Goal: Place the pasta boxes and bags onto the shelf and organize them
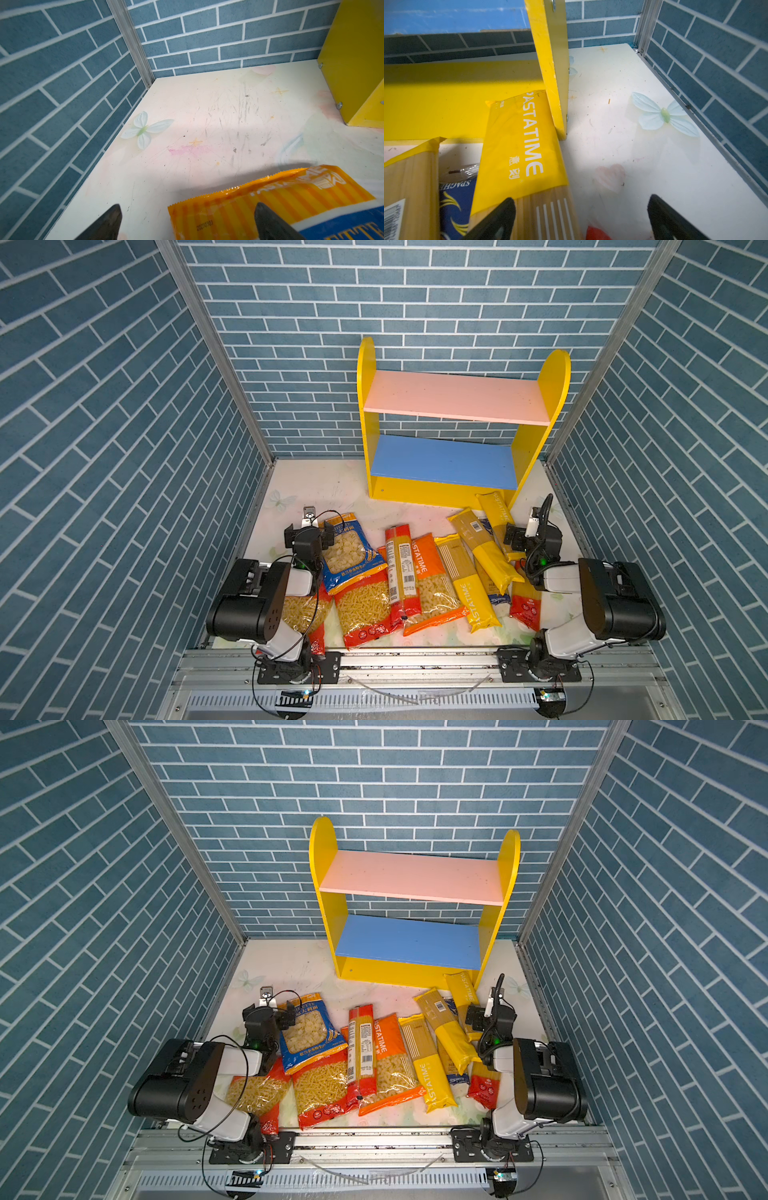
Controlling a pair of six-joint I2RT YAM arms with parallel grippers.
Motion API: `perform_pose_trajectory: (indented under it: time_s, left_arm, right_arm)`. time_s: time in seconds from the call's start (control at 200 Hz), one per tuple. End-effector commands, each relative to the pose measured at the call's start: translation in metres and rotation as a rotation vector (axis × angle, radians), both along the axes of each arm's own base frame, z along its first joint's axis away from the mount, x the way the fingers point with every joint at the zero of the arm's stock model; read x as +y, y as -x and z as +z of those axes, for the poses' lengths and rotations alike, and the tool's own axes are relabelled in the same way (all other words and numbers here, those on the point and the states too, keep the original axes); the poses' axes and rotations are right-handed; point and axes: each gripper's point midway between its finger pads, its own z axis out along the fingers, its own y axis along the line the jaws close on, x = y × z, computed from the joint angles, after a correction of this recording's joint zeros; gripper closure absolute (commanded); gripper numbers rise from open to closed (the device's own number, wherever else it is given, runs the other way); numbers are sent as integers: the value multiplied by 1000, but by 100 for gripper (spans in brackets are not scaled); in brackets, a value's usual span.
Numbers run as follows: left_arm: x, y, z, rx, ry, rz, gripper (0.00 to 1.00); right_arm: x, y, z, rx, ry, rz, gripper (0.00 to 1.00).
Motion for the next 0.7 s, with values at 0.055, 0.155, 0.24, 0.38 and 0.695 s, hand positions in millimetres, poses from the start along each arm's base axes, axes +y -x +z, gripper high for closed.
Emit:
perform_pose_trajectory:
  time_s: [0.055,0.155,0.24,0.38,0.695]
  left_arm:
    - [4,-5,9,-25,16,7,0]
    - [0,0,19,-45,-3,3,0]
    - [-5,7,43,-70,-58,25,0]
    - [-6,17,81,-73,-94,86,0]
    - [-9,58,139,-60,261,205,0]
  right_arm:
    - [-1,-10,12,-31,26,15,1]
    - [-4,-4,31,-71,54,-20,1]
    - [-6,0,51,-58,72,-51,1]
    - [-11,10,81,9,81,-170,1]
    - [77,46,99,263,-529,64,5]
